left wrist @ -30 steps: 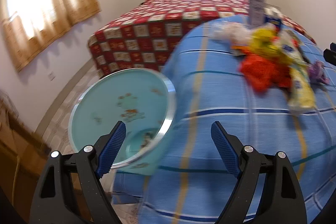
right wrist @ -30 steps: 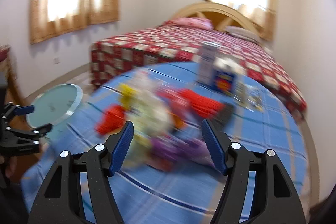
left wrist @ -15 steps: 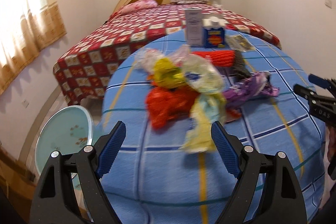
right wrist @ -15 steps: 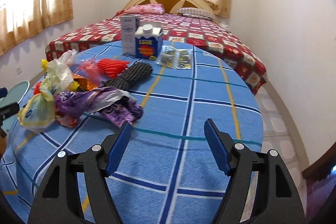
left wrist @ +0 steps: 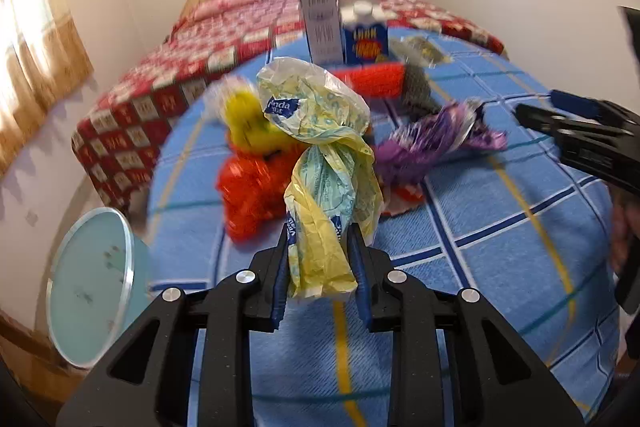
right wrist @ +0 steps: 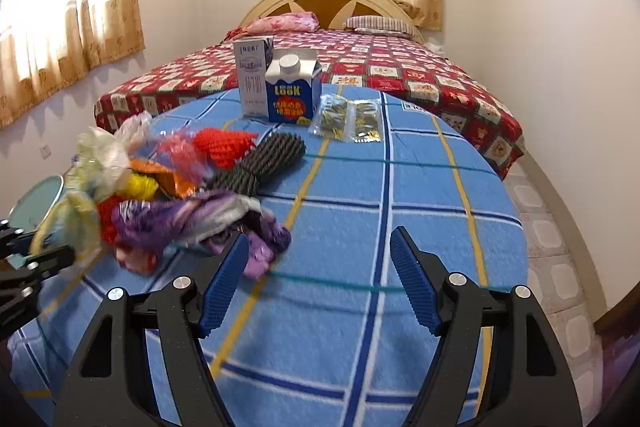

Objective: Collect trash
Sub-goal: 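Grasp the yellow-and-white plastic bag with the left tool and lift it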

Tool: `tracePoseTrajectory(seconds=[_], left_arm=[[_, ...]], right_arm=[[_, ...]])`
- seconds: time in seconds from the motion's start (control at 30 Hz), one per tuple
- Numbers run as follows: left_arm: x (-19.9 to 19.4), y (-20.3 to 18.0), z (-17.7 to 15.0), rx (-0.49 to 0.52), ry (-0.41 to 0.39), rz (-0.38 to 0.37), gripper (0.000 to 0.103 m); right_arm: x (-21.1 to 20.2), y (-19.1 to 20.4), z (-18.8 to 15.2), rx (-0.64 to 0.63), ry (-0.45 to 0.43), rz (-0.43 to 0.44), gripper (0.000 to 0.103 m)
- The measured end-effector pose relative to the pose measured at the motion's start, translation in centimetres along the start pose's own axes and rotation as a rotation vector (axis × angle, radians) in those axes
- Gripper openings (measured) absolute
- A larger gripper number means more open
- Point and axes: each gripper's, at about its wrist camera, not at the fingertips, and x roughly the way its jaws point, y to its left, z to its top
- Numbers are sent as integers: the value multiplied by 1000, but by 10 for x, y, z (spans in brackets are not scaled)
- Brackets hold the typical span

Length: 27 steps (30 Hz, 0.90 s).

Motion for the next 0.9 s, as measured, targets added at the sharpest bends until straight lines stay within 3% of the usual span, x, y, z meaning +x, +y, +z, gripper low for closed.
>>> tracePoseTrajectory(seconds=[0.13,0.33,0.53,0.6,0.67,0.9], left_arm=[[-31,12,6,-3,-65,1,27],[-49,55,-2,-48,-99,145,27],[-32,109,-28,-117,-2,260,27],[-30,122,-34,-147,17,269,27],[-31,128,-35,-157,19,272,27],[-38,131,-32,-168,-8,269,27]], right_arm=[[6,7,9,4,5,26,72],[26,20,13,-10,88,80,65],[43,28,6,-35,184,141,43],[47,32,5,-52,215,168,32],[48,34,3,-62,225,191,14],[32,38,-2,-67,187,239,8]])
